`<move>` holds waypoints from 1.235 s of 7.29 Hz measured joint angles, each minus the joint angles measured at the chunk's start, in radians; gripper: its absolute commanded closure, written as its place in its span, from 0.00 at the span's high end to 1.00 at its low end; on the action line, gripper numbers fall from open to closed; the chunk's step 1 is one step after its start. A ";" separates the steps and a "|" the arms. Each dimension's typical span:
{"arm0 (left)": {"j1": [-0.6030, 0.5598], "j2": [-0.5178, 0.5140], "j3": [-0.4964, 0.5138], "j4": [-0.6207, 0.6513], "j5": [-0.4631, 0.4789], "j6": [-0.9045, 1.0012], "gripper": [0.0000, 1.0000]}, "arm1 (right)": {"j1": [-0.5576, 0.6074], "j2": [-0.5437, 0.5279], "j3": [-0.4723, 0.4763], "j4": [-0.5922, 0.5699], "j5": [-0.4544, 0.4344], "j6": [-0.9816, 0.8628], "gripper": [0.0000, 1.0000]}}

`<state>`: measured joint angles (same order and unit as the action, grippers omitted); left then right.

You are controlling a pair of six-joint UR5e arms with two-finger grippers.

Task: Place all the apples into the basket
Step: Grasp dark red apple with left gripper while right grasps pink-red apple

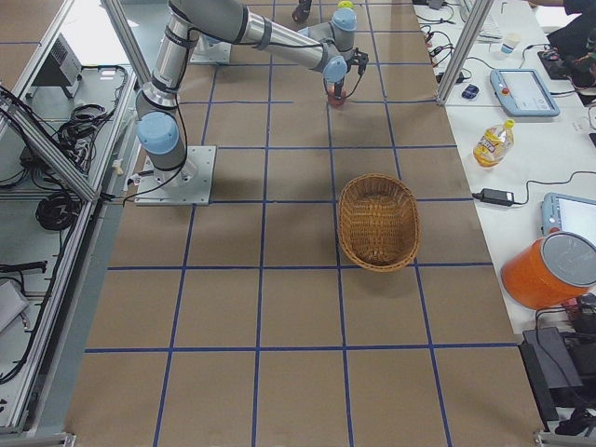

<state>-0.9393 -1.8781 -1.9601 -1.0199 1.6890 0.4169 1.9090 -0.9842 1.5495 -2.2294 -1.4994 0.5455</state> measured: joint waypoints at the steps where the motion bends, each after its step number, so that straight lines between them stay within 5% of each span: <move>1: 0.004 0.003 -0.009 -0.002 0.002 0.000 1.00 | 0.002 0.016 -0.012 0.001 0.001 0.000 1.00; 2: 0.010 0.001 -0.023 -0.001 0.003 0.000 1.00 | 0.006 0.031 -0.016 0.003 0.002 0.004 0.99; 4: 0.020 -0.004 -0.040 0.000 0.002 0.000 1.00 | 0.018 0.043 -0.016 0.008 0.000 0.012 0.00; 5: 0.021 -0.006 -0.042 0.000 0.001 0.000 0.82 | 0.021 0.042 -0.016 0.010 0.000 0.010 0.00; 6: 0.022 -0.010 -0.044 0.001 -0.002 0.002 0.01 | 0.021 0.041 -0.017 0.013 -0.001 0.004 0.00; 9: 0.003 0.024 -0.028 -0.034 -0.005 0.070 0.00 | -0.018 -0.029 -0.074 0.171 -0.016 -0.014 0.00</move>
<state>-0.9359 -1.8537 -1.9880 -1.0539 1.6838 0.4870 1.8910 -1.0128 1.4753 -2.0585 -1.5155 0.5310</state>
